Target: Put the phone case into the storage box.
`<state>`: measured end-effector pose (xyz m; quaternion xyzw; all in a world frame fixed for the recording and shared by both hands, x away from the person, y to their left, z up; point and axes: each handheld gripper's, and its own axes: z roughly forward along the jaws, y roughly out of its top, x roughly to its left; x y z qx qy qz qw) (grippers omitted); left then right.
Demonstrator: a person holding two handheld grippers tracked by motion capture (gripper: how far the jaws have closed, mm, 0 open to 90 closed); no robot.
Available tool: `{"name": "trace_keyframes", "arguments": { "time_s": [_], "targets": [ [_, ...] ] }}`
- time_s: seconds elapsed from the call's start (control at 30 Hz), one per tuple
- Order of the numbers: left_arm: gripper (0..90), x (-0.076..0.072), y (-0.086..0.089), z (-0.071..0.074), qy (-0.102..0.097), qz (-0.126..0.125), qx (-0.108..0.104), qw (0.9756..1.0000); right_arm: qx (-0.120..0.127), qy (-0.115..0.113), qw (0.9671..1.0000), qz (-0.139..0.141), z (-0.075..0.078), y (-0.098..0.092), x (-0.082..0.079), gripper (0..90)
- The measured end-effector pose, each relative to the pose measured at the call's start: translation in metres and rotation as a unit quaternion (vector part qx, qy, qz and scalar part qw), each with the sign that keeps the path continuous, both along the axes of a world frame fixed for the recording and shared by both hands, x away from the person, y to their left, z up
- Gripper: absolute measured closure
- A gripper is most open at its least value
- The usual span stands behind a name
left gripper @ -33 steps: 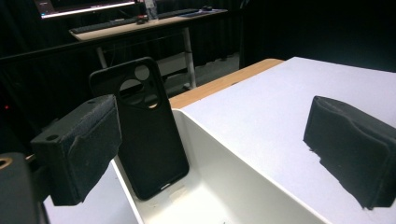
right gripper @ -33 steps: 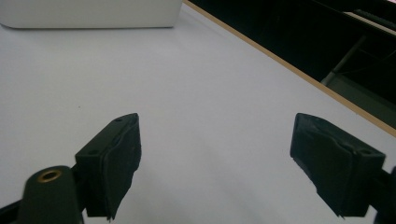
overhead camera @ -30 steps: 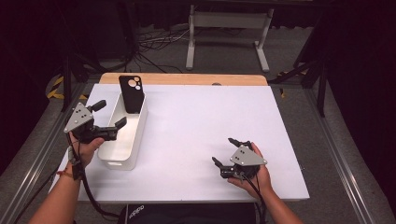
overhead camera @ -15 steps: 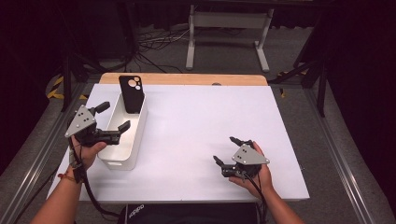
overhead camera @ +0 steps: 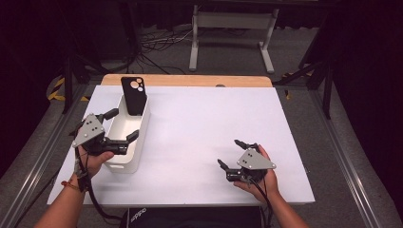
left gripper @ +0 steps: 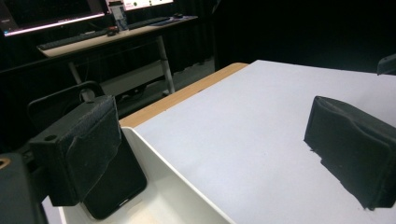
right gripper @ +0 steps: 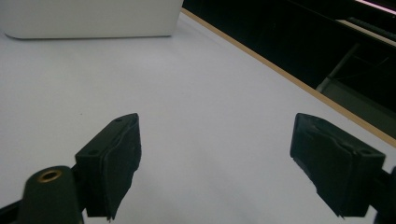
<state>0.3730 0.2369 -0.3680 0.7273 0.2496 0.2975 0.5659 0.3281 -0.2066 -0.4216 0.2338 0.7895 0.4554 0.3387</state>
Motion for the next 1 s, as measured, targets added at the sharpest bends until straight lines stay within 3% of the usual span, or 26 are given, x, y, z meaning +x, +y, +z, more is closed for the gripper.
{"name": "trace_keyframes", "arguments": {
  "time_s": [0.4, 0.63, 0.83, 1.0],
  "targets": [
    [5.0, -0.011, -0.012, -0.001, -0.005, -0.016, -0.001, 0.9999, 0.006, -0.003, 1.0, -0.004, 0.005, -0.005, -0.001, 17.4],
    [4.0, -0.014, -0.02, -0.002, -0.011, -0.017, 0.014, 0.9997, 0.017, -0.003, 0.9998, -0.005, 0.008, -0.01, -0.001, 17.3],
    [4.0, -0.023, -0.027, 0.002, -0.017, -0.035, 0.002, 0.9992, 0.02, -0.002, 0.9997, -0.01, 0.008, -0.013, -0.002, 17.1],
    [4.0, -0.032, -0.033, -0.001, -0.019, -0.049, 0.014, 0.9985, 0.023, -0.004, 0.9997, -0.01, 0.01, -0.013, -0.002, 17.0]
  ]
}}
